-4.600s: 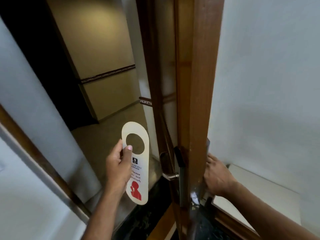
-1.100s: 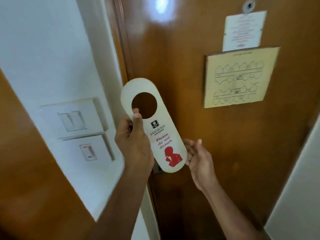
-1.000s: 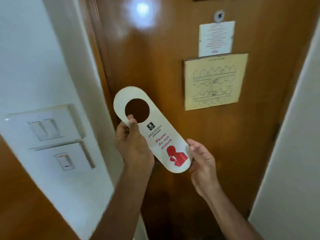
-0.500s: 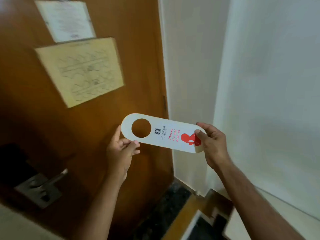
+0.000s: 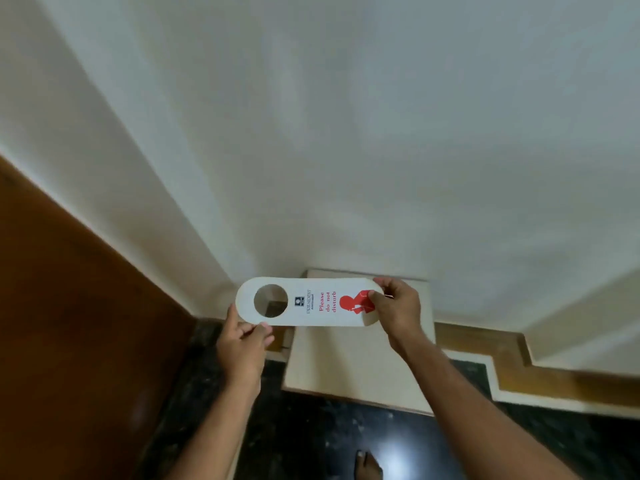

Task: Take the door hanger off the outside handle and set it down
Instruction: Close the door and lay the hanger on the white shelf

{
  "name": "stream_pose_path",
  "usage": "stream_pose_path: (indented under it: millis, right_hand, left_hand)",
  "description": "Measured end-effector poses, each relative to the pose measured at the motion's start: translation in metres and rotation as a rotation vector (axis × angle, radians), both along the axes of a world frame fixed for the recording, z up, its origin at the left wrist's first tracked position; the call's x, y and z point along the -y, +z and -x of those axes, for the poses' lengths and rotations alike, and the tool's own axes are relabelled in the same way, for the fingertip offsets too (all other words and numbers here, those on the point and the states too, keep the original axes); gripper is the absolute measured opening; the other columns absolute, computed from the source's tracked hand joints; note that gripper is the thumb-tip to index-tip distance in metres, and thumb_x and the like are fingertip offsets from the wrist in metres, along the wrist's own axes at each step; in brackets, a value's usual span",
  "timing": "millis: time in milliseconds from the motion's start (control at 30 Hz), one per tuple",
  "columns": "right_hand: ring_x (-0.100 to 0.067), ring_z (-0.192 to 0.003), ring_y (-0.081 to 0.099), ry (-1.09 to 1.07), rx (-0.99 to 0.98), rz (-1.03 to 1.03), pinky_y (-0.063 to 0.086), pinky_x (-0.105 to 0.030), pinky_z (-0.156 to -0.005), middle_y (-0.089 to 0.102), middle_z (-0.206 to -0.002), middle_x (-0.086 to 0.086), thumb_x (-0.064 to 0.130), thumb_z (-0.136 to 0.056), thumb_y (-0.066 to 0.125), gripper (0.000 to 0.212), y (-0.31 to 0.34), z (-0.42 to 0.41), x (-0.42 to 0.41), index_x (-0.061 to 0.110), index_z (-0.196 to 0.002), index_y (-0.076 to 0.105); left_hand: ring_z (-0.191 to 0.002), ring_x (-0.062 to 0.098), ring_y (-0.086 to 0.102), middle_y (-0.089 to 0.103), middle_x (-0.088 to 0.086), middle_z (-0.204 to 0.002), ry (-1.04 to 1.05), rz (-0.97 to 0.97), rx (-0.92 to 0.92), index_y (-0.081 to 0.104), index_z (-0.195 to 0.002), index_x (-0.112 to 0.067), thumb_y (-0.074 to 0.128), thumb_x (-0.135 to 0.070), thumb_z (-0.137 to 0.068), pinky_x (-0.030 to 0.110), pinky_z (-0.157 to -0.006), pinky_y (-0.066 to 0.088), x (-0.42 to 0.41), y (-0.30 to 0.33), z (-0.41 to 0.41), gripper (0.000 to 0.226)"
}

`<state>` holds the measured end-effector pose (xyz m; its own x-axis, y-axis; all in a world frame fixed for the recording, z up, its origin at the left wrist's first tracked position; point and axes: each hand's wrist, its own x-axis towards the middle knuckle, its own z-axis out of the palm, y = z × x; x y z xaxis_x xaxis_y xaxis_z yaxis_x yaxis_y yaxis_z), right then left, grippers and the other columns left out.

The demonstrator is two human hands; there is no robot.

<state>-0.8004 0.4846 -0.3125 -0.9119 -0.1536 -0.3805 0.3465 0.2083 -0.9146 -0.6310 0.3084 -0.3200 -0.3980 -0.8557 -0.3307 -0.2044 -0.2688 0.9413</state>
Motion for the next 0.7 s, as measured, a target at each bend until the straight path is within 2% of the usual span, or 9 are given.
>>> stream_pose_path:
  millis: [100,133,200,233,300,400,533,633,700]
  right_hand:
    - [-0.013,-0.079,0.069,-0.003,-0.016,-0.142,0.058,-0.024,-0.063,0.072,-0.100,-0.004,-0.002,-0.092,0.060,0.024,-0.059,0.031,-0.023,0.011,-0.110,0.070]
    - [-0.007,-0.078,0.066,-0.003,-0.016,-0.183,0.054,-0.015,-0.058,0.070,-0.100,-0.002,0.000,-0.094,0.059,0.024,-0.089,0.040,-0.032,0.012,-0.112,0.069]
    - [-0.004,-0.074,0.063,0.012,0.004,-0.270,0.049,-0.007,-0.053,0.069,-0.098,0.000,0.001,-0.096,0.057,0.025,-0.148,0.052,-0.042,0.010,-0.116,0.069]
    - [-0.006,-0.075,0.064,0.034,0.015,-0.316,0.050,-0.008,-0.058,0.071,-0.101,-0.002,0.002,-0.096,0.056,0.026,-0.167,0.054,-0.046,0.008,-0.118,0.068]
    - [-0.015,-0.085,0.064,0.087,0.038,-0.422,0.048,-0.012,-0.073,0.073,-0.114,-0.010,0.002,-0.096,0.055,0.030,-0.217,0.052,-0.055,0.006,-0.123,0.067]
    - [-0.023,-0.098,0.066,0.159,0.044,-0.565,0.039,-0.011,-0.079,0.071,-0.122,-0.013,0.001,-0.093,0.055,0.034,-0.273,0.045,-0.065,0.005,-0.125,0.066]
    - [-0.026,-0.100,0.068,0.254,0.048,-0.665,0.052,-0.026,-0.083,0.069,-0.125,-0.014,0.003,-0.096,0.057,0.036,-0.315,0.039,-0.076,0.009,-0.131,0.061]
    - [-0.027,-0.093,0.068,0.331,-0.042,-0.747,0.060,-0.038,-0.083,0.069,-0.117,-0.015,0.003,-0.097,0.055,0.037,-0.334,0.036,-0.079,0.011,-0.133,0.060]
    - [-0.027,-0.098,0.064,0.358,-0.095,-0.794,0.060,-0.044,-0.084,0.066,-0.117,-0.014,0.006,-0.097,0.056,0.036,-0.337,0.035,-0.077,0.014,-0.132,0.059]
  left_hand:
    - [-0.095,0.026,0.071,0.072,0.017,-0.111,-0.029,-0.015,0.123,0.051,-0.148,-0.018,0.066,0.015,-0.088,0.032,-0.074,0.059,-0.016,-0.067,0.035,0.069]
    - [-0.093,0.025,0.071,0.072,0.014,-0.109,-0.053,-0.009,0.189,0.051,-0.147,-0.019,0.066,0.013,-0.089,0.031,-0.072,0.059,-0.022,-0.097,0.045,0.068]
    - [-0.092,0.023,0.072,0.071,0.006,-0.106,-0.089,0.004,0.331,0.053,-0.146,-0.020,0.068,0.007,-0.091,0.026,-0.067,0.060,-0.028,-0.156,0.058,0.063]
    - [-0.095,0.024,0.072,0.070,0.004,-0.107,-0.112,0.000,0.375,0.055,-0.144,-0.020,0.068,0.006,-0.091,0.027,-0.068,0.061,-0.029,-0.177,0.060,0.061]
    - [-0.103,0.027,0.069,0.068,0.002,-0.110,-0.194,-0.006,0.506,0.057,-0.141,-0.021,0.068,0.002,-0.092,0.039,-0.080,0.064,-0.033,-0.224,0.063,0.056]
    - [-0.107,0.030,0.066,0.067,-0.001,-0.106,-0.341,0.016,0.668,0.061,-0.133,-0.020,0.069,-0.005,-0.093,0.052,-0.091,0.061,-0.038,-0.274,0.063,0.044]
    - [-0.110,0.032,0.065,0.071,0.011,-0.115,-0.494,0.115,0.812,0.065,-0.127,-0.014,0.073,-0.010,-0.091,0.046,-0.092,0.060,-0.039,-0.311,0.066,0.037]
    - [-0.110,0.033,0.063,0.071,0.013,-0.117,-0.586,0.156,0.871,0.065,-0.130,-0.012,0.072,-0.012,-0.092,0.044,-0.094,0.058,-0.037,-0.324,0.069,0.038]
    - [-0.111,0.035,0.064,0.072,0.015,-0.119,-0.629,0.185,0.912,0.066,-0.126,-0.009,0.069,-0.013,-0.094,0.044,-0.094,0.058,-0.035,-0.322,0.076,0.032]
